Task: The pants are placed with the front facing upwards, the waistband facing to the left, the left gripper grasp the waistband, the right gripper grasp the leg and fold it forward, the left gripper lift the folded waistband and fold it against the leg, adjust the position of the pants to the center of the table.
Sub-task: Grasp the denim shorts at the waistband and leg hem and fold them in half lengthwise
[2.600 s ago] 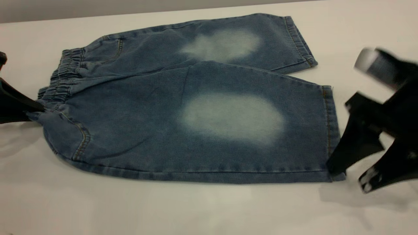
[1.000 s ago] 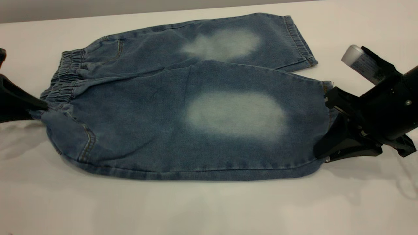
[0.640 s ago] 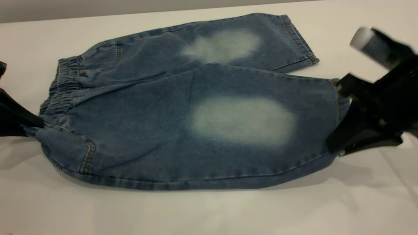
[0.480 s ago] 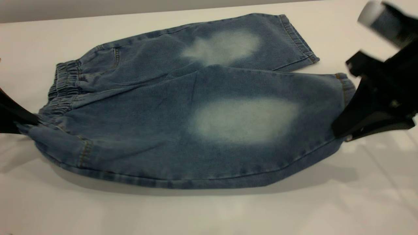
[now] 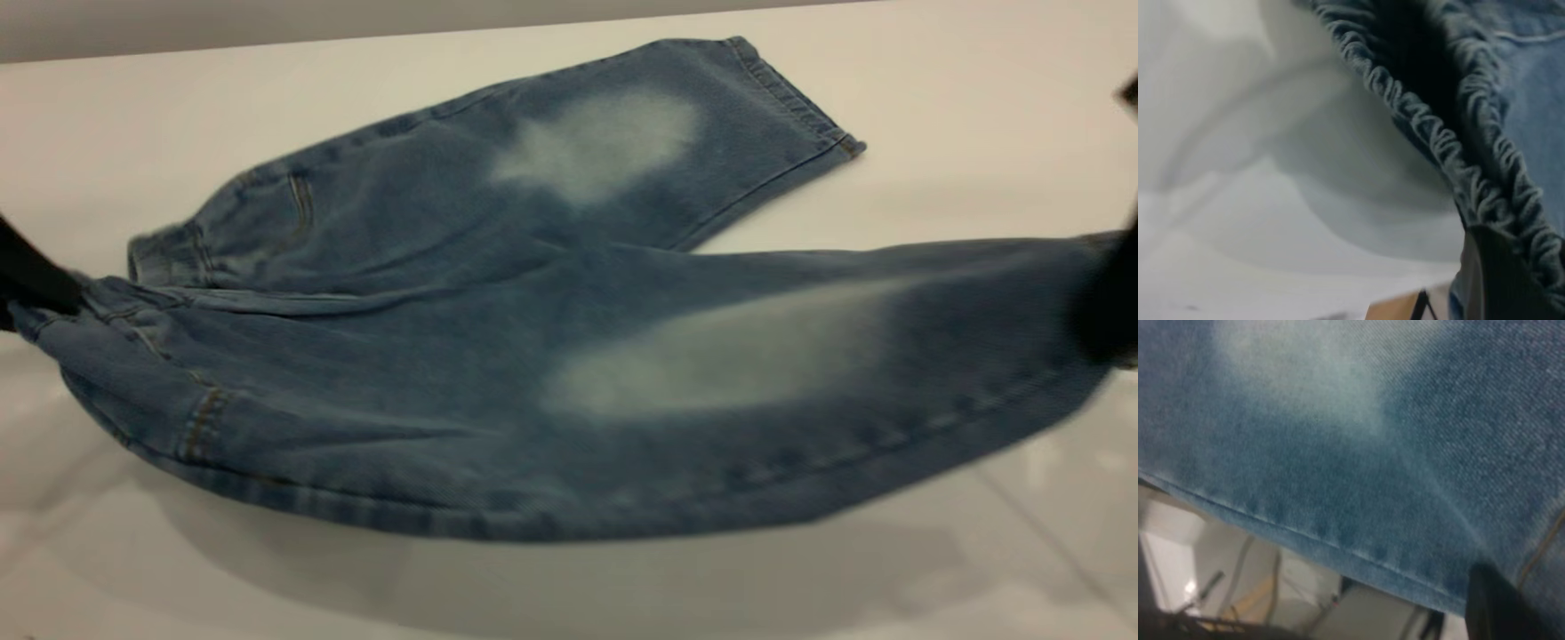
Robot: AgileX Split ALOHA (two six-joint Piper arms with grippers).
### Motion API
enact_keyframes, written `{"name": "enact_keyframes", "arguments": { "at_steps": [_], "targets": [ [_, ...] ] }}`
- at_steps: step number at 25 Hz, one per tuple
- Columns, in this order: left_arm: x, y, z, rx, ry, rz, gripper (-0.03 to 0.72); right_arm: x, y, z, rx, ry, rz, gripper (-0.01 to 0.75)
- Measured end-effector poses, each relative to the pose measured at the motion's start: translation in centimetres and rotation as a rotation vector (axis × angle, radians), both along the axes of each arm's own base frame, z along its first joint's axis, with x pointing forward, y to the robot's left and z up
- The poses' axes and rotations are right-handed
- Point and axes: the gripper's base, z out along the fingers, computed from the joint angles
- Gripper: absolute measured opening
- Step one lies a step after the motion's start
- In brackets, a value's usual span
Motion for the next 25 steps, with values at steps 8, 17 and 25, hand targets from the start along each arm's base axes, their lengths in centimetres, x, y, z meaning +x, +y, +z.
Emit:
{"name": "enact_keyframes", "arguments": {
  "at_steps": [8,17,25],
  "targets": [
    [-1.3,-2.9,4.7,-0.035,-0.078,-0.083,0.114,-2.2,-1.1,4.4,-0.083,-0.11,-0.012,0.024],
    [-1.1,-2.9,6.9,-0.014,-0.22,0.008,0.114,2.8,-0.6,7.1,-0.058,-0.313,-0.079,0.024],
    [-0.1,-2.9,7.3,-0.06,-0.269,0.133,0.114,9.3,0.7,6.9,0.009,-0.344,-0.068,0.024]
  ]
}}
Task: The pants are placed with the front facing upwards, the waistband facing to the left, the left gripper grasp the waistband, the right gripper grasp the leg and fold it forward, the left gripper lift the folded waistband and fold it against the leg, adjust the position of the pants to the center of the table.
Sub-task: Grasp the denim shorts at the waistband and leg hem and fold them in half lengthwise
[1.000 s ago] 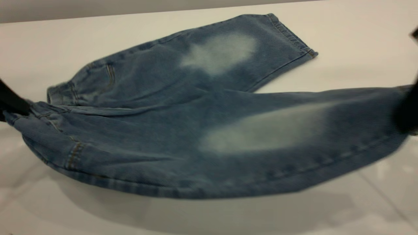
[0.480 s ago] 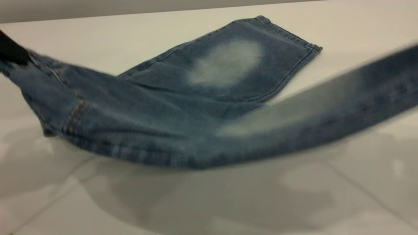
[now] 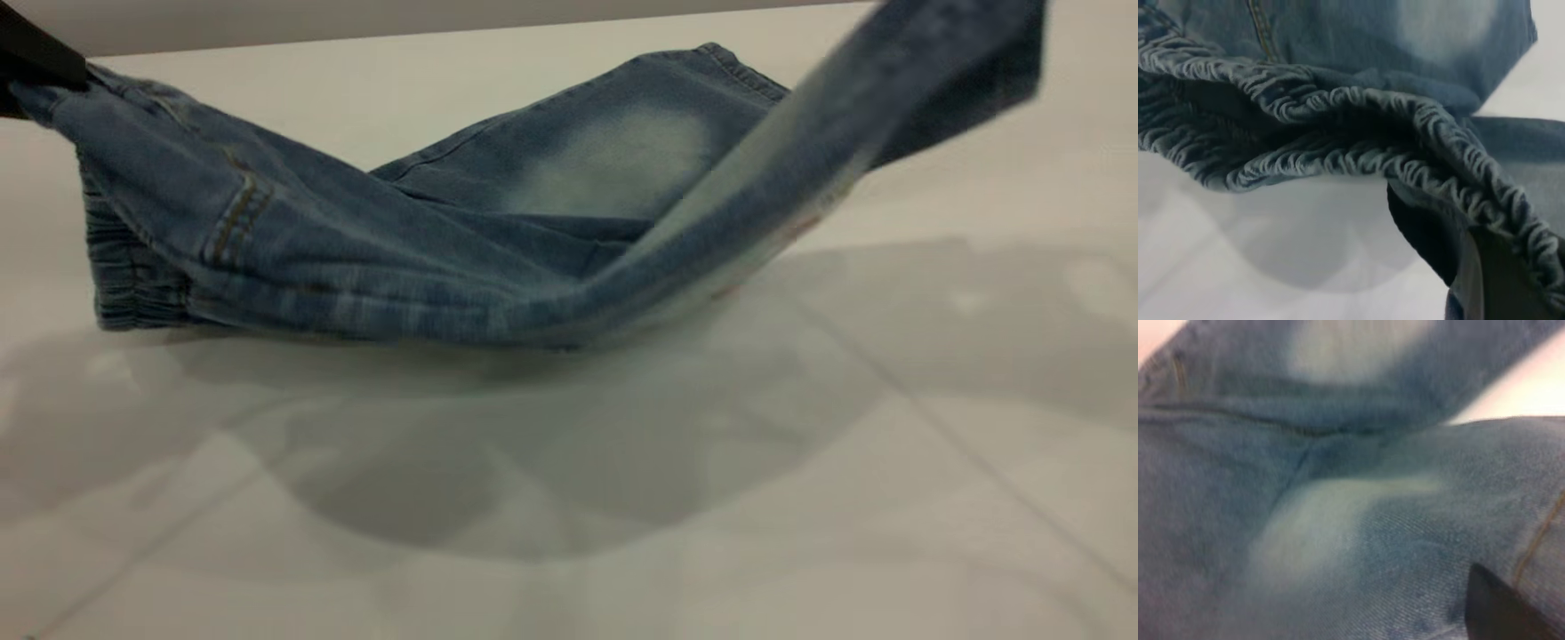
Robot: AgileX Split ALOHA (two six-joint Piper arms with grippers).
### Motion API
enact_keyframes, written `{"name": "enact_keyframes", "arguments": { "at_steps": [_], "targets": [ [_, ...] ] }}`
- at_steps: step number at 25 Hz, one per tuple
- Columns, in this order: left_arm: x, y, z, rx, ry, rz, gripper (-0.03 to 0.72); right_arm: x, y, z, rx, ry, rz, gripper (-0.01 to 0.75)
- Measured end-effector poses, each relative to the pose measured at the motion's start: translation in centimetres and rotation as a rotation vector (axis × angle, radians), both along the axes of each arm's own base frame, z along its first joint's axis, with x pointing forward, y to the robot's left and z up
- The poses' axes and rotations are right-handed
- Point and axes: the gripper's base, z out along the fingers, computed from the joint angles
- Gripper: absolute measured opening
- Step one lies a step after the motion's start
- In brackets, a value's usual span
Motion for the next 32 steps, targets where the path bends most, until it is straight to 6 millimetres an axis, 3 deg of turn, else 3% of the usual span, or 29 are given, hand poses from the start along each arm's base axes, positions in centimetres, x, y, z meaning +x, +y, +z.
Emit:
{"name": "enact_keyframes", "arguments": {
  "at_steps": [9,15,23,32],
  "targets": [
    [1.0,1.1,-0.4,0.037,-0.006,0.221,0.114,7.6,1.1,-1.6,0.046,-0.017,-0.028,0.024],
    [0.8,2.1,-1.7,0.065,0.017,0.406,0.114,11.7,1.9,-3.8,0.098,0.006,-0.054,0.024],
    [1.9,3.6,-2.2,0.065,-0.022,0.658,0.114,14.8,2.5,-7.4,0.126,0.05,-0.081,0.024],
    [3.0,4.7,-6.7,0.126,0.109,0.752,0.114,15.9,2.6,-10.1,0.129,0.077,-0.112,0.025]
  ]
}}
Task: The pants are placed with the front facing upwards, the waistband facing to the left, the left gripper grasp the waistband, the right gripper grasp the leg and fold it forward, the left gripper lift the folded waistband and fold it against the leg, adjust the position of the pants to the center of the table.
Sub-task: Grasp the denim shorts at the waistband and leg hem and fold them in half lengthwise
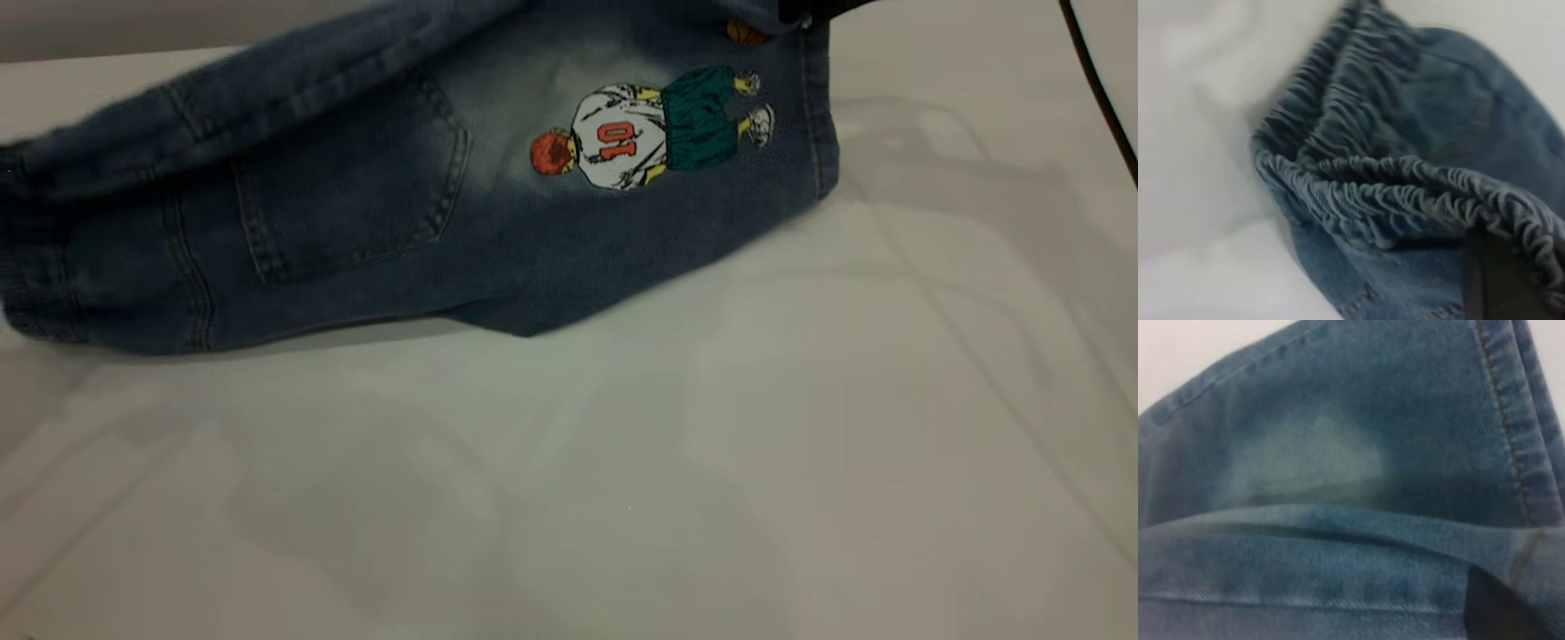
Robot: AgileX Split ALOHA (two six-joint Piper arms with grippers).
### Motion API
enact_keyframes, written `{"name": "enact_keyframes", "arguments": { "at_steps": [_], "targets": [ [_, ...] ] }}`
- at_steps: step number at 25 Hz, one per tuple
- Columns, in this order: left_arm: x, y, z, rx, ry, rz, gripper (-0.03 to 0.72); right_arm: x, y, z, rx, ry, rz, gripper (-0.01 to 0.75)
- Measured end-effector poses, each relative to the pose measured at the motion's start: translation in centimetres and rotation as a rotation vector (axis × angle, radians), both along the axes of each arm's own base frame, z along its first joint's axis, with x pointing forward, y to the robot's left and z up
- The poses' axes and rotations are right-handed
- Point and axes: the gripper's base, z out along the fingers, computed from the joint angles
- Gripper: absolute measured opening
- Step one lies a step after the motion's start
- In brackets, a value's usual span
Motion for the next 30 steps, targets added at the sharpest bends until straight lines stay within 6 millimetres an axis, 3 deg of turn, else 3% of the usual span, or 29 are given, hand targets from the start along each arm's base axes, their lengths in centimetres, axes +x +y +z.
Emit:
{"name": "enact_keyframes", "arguments": {
  "at_steps": [6,18,30],
  "targets": [
    [0.2,0.5,-2.0,0.041,0.059,0.016,0.114,0.3,-0.1,0.0,-0.007,-0.024,-0.023,0.025],
    [0.3,0.9,-2.0,0.088,0.052,0.028,0.114,0.6,0.2,0.3,0.034,-0.082,-0.009,0.025],
    [0.3,1.2,-2.0,0.106,0.049,0.044,0.126,1.3,2.4,1.4,0.139,-0.202,-0.046,0.025]
  ]
}}
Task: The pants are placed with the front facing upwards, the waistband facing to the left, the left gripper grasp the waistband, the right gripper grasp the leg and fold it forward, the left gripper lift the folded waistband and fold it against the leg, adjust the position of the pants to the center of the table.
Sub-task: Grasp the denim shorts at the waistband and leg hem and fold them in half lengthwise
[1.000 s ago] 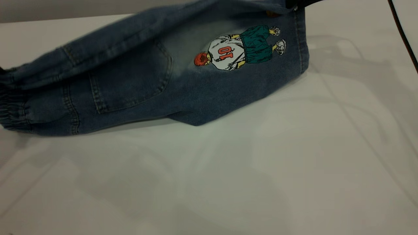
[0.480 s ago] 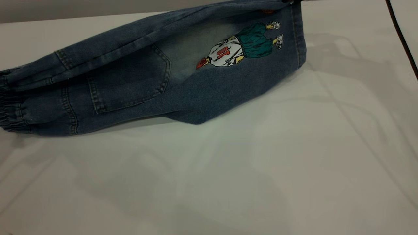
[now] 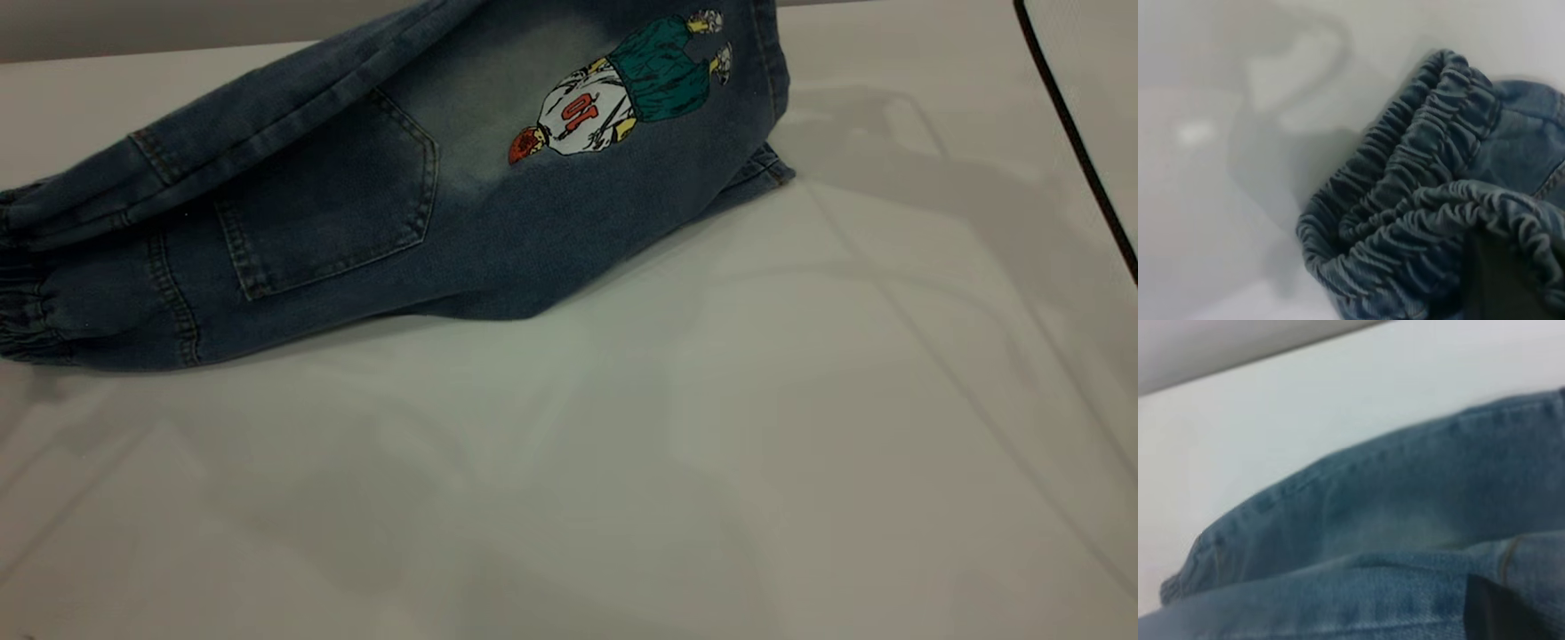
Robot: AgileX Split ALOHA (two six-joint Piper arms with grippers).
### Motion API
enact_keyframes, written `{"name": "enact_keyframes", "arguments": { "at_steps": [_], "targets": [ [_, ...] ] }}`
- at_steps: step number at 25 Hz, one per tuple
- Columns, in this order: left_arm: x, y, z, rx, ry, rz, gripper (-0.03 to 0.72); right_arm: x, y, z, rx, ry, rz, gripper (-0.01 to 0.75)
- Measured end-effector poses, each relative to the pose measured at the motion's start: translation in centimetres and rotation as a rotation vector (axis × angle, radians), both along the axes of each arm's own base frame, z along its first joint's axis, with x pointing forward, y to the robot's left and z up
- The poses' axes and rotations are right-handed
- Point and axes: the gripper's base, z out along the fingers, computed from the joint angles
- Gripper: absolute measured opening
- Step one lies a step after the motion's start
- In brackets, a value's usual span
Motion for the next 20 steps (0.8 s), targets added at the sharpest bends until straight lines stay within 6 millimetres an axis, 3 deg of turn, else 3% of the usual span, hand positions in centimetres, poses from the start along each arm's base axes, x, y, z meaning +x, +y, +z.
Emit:
{"name": "enact_keyframes", "arguments": {
  "at_steps": [5,12,20],
  "targets": [
    [0.01,0.08,0.01,0.008,-0.001,0.002,0.202,0.06,0.41,0.09,-0.008,-0.029,0.006,0.04],
    [0.02,0.16,0.02,0.045,-0.002,-0.037,0.423,0.03,0.76,0.08,-0.014,-0.039,0.01,0.057],
    [0.02,0.19,0.02,0.048,-0.002,-0.035,0.472,0.01,0.77,0.07,-0.016,-0.039,0.016,0.065]
  ]
}}
